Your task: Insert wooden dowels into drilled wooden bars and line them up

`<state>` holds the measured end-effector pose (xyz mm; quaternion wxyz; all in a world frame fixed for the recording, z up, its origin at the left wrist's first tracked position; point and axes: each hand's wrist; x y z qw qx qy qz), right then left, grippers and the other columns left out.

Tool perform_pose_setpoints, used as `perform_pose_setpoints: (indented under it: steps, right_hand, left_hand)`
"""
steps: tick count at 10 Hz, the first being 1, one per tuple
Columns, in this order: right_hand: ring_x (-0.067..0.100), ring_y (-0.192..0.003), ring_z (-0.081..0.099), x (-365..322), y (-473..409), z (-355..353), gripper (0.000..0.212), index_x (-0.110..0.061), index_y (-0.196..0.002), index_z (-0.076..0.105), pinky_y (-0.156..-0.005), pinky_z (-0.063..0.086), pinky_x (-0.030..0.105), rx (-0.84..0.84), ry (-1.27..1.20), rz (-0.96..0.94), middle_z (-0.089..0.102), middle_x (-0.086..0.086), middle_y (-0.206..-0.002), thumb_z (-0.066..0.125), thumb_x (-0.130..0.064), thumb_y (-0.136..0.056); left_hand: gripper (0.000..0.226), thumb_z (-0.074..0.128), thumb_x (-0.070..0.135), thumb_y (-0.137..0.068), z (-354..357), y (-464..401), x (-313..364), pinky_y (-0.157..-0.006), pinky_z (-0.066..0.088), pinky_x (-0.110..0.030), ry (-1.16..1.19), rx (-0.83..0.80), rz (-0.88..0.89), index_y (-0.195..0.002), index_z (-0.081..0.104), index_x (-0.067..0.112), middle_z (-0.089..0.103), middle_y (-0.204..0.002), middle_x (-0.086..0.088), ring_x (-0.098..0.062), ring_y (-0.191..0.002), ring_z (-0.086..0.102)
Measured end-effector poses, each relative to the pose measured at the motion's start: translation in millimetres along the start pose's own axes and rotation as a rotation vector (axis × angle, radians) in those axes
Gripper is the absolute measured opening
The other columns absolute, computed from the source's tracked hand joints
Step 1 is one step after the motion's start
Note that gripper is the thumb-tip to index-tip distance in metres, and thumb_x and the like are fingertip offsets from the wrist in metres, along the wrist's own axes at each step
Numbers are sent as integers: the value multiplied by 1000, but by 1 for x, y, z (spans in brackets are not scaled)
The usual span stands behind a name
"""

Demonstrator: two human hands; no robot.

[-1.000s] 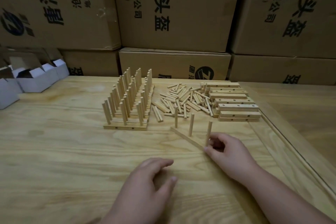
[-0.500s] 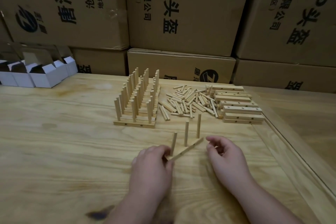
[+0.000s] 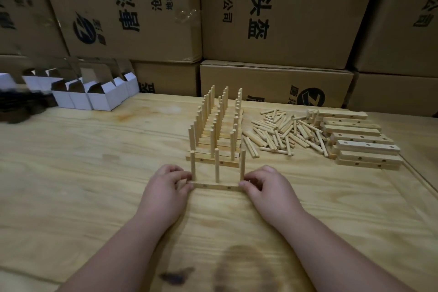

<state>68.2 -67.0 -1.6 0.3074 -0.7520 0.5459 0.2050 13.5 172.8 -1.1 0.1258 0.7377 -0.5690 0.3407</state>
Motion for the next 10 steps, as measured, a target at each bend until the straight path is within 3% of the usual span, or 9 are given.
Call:
perform_pose_setpoints:
  steps: [1, 2, 3, 4, 5, 6, 8, 9, 10]
  right_hand:
    - [5, -85, 59, -3, -17, 8, 19, -32, -94, 74, -80, 52, 30, 51, 17, 75, 63, -17, -90, 71, -49, -87]
    - [6, -81, 63, -6, -28, 13, 20, -33, -92, 74, -75, 56, 32, 80, 35, 111, 66, -19, -81, 69, -52, -86]
    - [7, -86, 64, -9, -35, 18, 20, -33, -100, 75, -78, 57, 33, 84, 68, 53, 67, -18, -89, 66, -47, -89]
    - [6, -93, 61, -11, -40, 22, 22, -32, -108, 75, -85, 54, 28, 32, 102, -27, 64, -18, -102, 63, -39, -91]
    - [4, -94, 60, -9, -44, 24, 21, -32, -111, 74, -87, 53, 27, 21, 103, -46, 61, -18, -103, 63, -35, -93]
    - [4, -92, 59, -6, -45, 26, 21, -31, -110, 74, -86, 53, 26, 43, 100, -49, 60, -18, -102, 63, -35, -93]
    - [4, -89, 60, -6, -40, 27, 20, -31, -110, 73, -84, 54, 28, 71, 95, -24, 59, -17, -101, 62, -34, -93]
    - [6, -88, 59, -11, -40, 23, 26, -29, -116, 68, -81, 54, 29, 66, 105, 17, 58, -16, -101, 60, -36, -93]
    - [9, -91, 58, -13, -24, 15, 32, -26, -122, 62, -82, 53, 32, 128, 96, 107, 60, -12, -103, 54, -38, -94]
  left_hand:
    - [22, 76, 27, -89, 4, -17, -3, -88, 45, -25, 23, 32, -63, -111, 77, 27, 63, -97, 16, -8, -91, 61]
    - [24, 76, 27, -89, 8, -29, -7, -75, 40, -18, 93, 92, -138, -113, 74, 29, 68, -84, 19, 6, -78, 58]
    - [33, 73, 27, -91, 12, -39, -11, -71, 39, -16, 109, 147, -177, -125, 70, 27, 67, -82, 18, 5, -78, 58]
    - [38, 66, 30, -94, 15, -48, -13, -83, 47, -28, 48, 139, -181, -132, 66, 26, 67, -89, 15, -8, -87, 62]
    - [37, 60, 38, -95, 17, -54, -12, -97, 50, -41, -103, 122, -147, -132, 65, 32, 68, -109, 8, -22, -110, 60]
    - [36, 58, 41, -95, 19, -55, -14, -96, 49, -43, -135, 133, -130, -130, 66, 36, 69, -109, 10, -22, -113, 60]
    - [36, 63, 44, -93, 17, -51, -15, -95, 50, -40, -91, 125, -135, -127, 69, 35, 61, -82, 16, -20, -107, 63]
    - [47, 60, 48, -94, 15, -51, -9, -97, 48, -42, -102, 104, -145, -137, 62, 31, 62, -85, 19, -21, -111, 61]
    - [58, 57, 50, -92, 12, -40, -3, -103, 46, -46, -158, 120, -157, -145, 51, 26, 69, -117, 7, -26, -123, 55]
Point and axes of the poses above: each hand's wrist, its own y-axis away from the middle knuckle, its own z-axis out of the palm, x = y × z
